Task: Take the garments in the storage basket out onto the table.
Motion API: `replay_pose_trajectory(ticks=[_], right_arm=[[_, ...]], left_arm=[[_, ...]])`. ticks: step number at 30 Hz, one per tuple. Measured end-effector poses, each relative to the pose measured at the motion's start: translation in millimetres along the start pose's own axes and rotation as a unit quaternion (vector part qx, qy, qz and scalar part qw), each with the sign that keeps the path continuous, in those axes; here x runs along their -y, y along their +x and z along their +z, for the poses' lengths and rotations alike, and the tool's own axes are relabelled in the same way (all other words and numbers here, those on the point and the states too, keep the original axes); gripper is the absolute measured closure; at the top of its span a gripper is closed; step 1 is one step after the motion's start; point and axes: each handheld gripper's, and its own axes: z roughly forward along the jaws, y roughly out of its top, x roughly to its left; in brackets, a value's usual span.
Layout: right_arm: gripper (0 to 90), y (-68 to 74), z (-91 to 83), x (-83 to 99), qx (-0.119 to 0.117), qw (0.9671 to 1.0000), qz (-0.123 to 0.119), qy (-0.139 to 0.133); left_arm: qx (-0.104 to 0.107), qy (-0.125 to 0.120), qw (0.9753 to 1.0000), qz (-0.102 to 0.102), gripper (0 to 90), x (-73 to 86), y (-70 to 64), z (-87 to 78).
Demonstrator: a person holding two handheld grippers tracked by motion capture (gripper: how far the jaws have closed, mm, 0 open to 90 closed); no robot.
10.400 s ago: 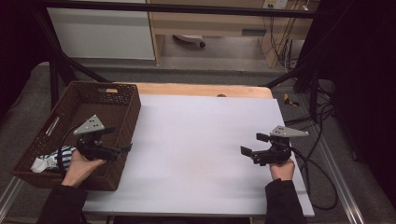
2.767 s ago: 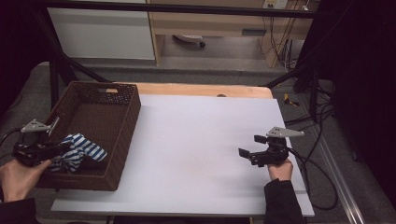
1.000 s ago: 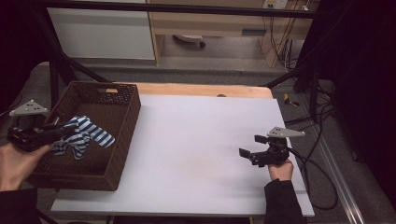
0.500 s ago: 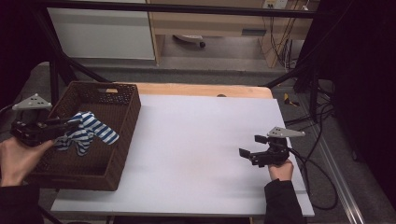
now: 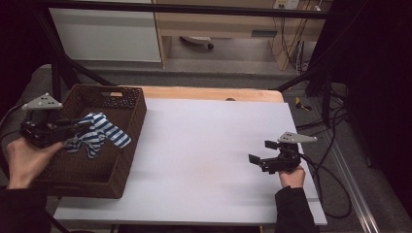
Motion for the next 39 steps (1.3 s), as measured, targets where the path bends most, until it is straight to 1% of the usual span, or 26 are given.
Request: replay_pose_trajectory(ticks=[2,7,12,13,17,19,26,30,35,39], right_arm=[[4.4,-0.1,-0.1,0.0,0.000,1.0000,-0.001,0.000],[4.4,-0.1,-0.3,0.0,0.000,1.0000,0.000,-0.001],[4.4,-0.1,0.0,0.0,0.000,1.0000,-0.001,0.000],[4.4,-0.1,-0.1,0.0,0.000,1.0000,0.000,-0.001],[4.4,0.0,-0.3,-0.1,-0.001,1.0000,0.000,-0.001],[4.4,-0.1,-0.3,-0.1,-0.001,1.0000,0.000,-0.002],[4.4,0.2,-0.3,-0.1,-0.003,1.0000,0.000,-0.003],[4.4,0.2,-1.2,-0.2,-0.001,1.0000,0.001,-0.004],[4.4,0.0,-1.8,-0.3,-0.001,1.0000,0.001,-0.006],[4.4,0.1,-0.9,0.0,-0.001,1.0000,0.000,-0.003]], left_arm=[[-0.002,0.000,1.0000,0.004,76.6,-2.5,-1.2,-0.7],[0.006,-0.007,0.9999,0.009,76.6,-10.0,-6.7,-0.8],[0.011,-0.007,0.9997,0.018,76.6,-16.9,-11.6,1.1],[0.013,-0.009,0.9997,0.018,76.6,-18.3,-12.9,2.0],[0.017,-0.009,0.9994,0.027,76.6,-24.7,-17.8,3.6],[0.022,-0.012,0.9993,0.027,76.6,-28.0,-20.5,3.9],[0.032,-0.018,0.9985,0.042,76.6,-40.8,-32.0,5.9],[0.038,-0.018,0.9981,0.046,76.6,-45.4,-37.2,9.3],[0.049,-0.018,0.9975,0.048,76.6,-47.7,-42.1,15.3],[0.053,-0.016,0.9971,0.053,76.6,-49.8,-46.1,19.4]])
